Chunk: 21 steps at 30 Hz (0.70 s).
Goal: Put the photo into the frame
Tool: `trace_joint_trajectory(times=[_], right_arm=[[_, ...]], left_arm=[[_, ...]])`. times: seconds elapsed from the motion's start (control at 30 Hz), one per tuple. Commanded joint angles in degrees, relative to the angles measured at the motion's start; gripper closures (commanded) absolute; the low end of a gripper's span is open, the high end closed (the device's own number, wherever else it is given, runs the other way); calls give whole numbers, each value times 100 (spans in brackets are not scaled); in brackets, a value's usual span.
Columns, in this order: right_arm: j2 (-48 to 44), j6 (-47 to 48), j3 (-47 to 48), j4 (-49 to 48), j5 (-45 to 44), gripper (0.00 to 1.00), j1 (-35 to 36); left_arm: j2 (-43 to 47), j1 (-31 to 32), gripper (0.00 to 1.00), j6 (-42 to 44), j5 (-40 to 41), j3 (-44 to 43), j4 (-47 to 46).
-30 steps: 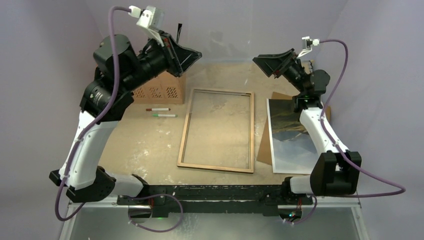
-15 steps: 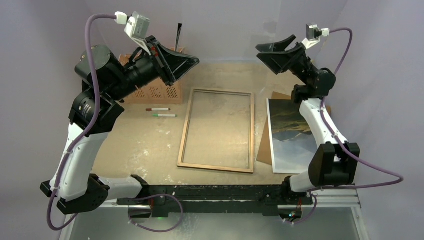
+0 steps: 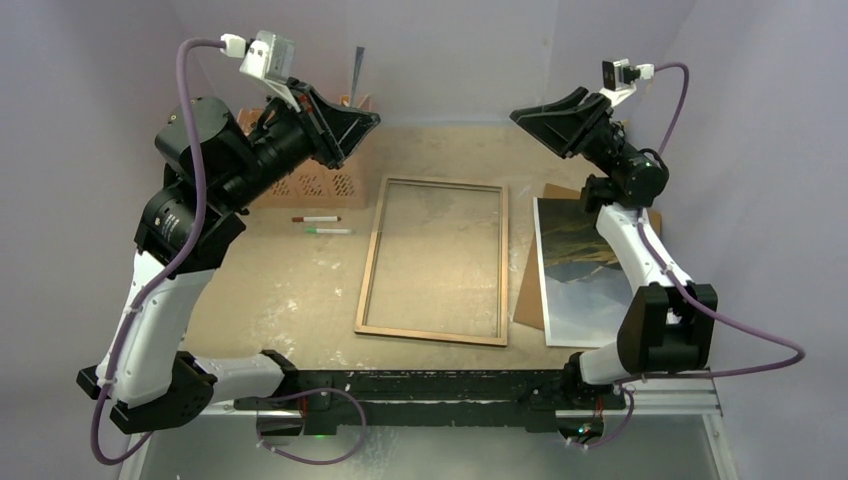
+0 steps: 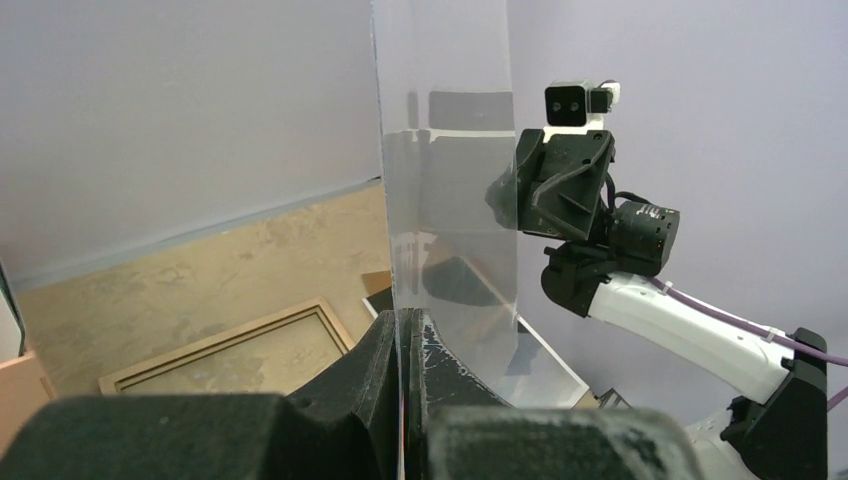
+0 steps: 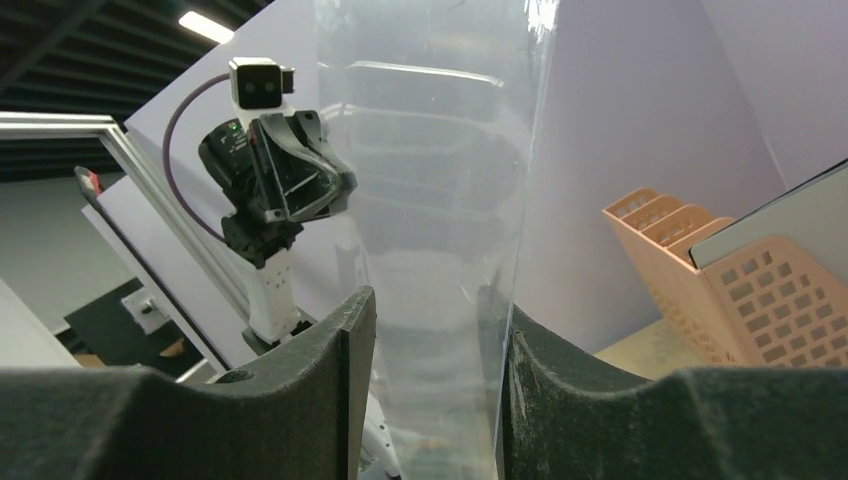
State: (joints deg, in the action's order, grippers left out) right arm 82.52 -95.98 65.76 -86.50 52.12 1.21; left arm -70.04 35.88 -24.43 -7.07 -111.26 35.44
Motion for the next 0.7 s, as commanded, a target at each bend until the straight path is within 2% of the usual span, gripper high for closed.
trace_joint_trajectory(times=[0.0,0.13,0.27,0.33,0.53,0.57,0.67], right_arm=[[6,-224,44,-1818,53,55,-7],[-46,-81,116,-1615,88,52,-7],[-99,53,103,-1418,66,54,-8],[-140,150,52,-1296,38,61,-9],[-343,659,-133,-687,44,100,-22],[-412,765,-174,-477,32,100,-20],[-577,1080,-339,-82,-18,100,-25]], left_arm=[[137,-15,100,186,290,34,-114],[238,-19,100,208,186,189,-131],[295,-11,100,227,162,316,-132],[319,-13,100,236,171,339,-132],[397,-16,100,238,333,478,-102],[415,-15,100,225,368,539,-107],[507,-14,82,194,563,777,-95]])
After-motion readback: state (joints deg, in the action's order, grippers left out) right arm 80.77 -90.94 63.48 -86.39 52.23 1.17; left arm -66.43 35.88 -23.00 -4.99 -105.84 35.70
